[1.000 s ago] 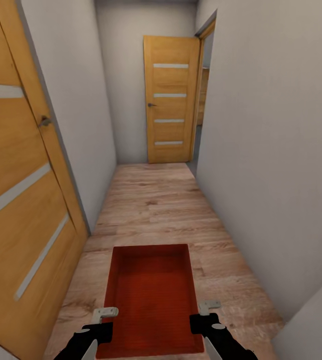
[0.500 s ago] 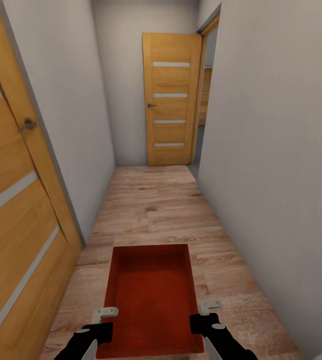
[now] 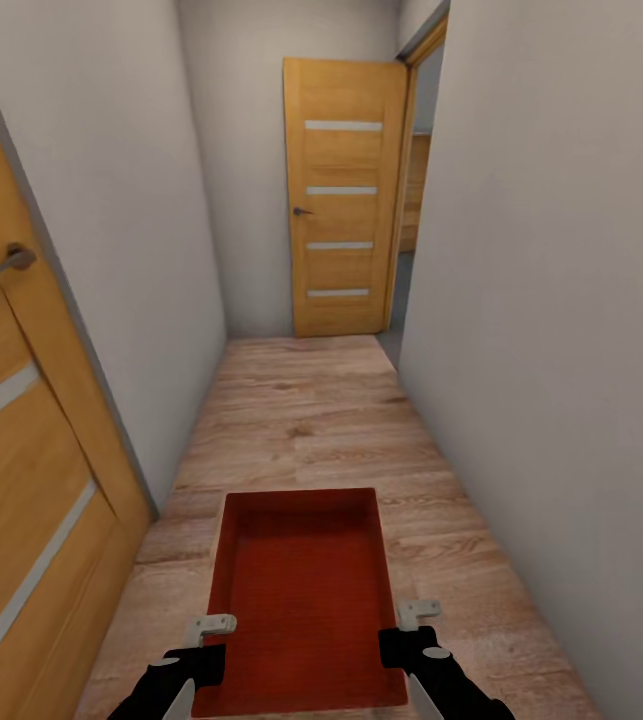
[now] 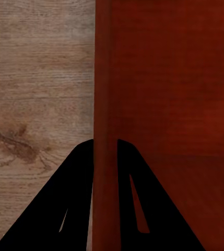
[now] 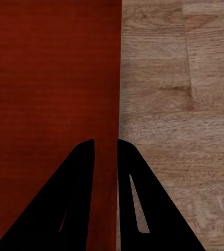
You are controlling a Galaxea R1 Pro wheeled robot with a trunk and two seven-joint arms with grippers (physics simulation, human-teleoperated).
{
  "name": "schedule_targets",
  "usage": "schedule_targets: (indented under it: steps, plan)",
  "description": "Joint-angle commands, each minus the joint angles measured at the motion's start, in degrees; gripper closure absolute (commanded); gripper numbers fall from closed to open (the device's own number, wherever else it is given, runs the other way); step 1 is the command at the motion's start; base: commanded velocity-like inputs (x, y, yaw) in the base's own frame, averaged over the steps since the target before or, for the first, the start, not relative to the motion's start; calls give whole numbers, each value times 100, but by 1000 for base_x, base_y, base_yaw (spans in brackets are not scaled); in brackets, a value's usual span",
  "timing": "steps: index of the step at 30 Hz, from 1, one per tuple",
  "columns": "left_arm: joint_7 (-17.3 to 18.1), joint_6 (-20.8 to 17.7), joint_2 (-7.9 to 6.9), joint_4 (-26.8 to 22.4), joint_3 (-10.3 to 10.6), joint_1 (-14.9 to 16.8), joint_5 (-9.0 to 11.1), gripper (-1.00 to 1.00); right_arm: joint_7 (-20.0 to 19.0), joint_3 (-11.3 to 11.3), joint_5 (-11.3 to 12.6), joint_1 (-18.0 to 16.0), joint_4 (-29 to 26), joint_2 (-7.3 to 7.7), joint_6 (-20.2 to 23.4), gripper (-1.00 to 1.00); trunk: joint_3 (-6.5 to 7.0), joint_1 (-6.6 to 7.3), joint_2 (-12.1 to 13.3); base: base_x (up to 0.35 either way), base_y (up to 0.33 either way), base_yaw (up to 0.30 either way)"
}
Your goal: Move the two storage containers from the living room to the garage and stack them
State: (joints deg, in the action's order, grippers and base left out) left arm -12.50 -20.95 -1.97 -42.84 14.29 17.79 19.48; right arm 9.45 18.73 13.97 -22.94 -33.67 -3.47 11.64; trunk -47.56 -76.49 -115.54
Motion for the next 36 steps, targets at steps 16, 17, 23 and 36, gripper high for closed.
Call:
schedule_targets:
  steps: [16,17,23,36]
  plan:
    - [-57,3,-5,-208,57,5,149,100,31,52,115,0,1,4,22,100,-6,-3,-2,343,0,0]
    - [-58,3,-5,-208,57,5,149,100,31,52,115,0,1,4,22,100,-6,-3,-2,343,0,0]
    - [-58,3,-5,-203,57,5,150,100,31,52,116,0,1,4,22,100,-6,-3,-2,343,0,0]
    - [-58,4,-5,-204,58,5,146,100,30,52,115,0,1,4,22,100,-6,-3,-2,343,0,0]
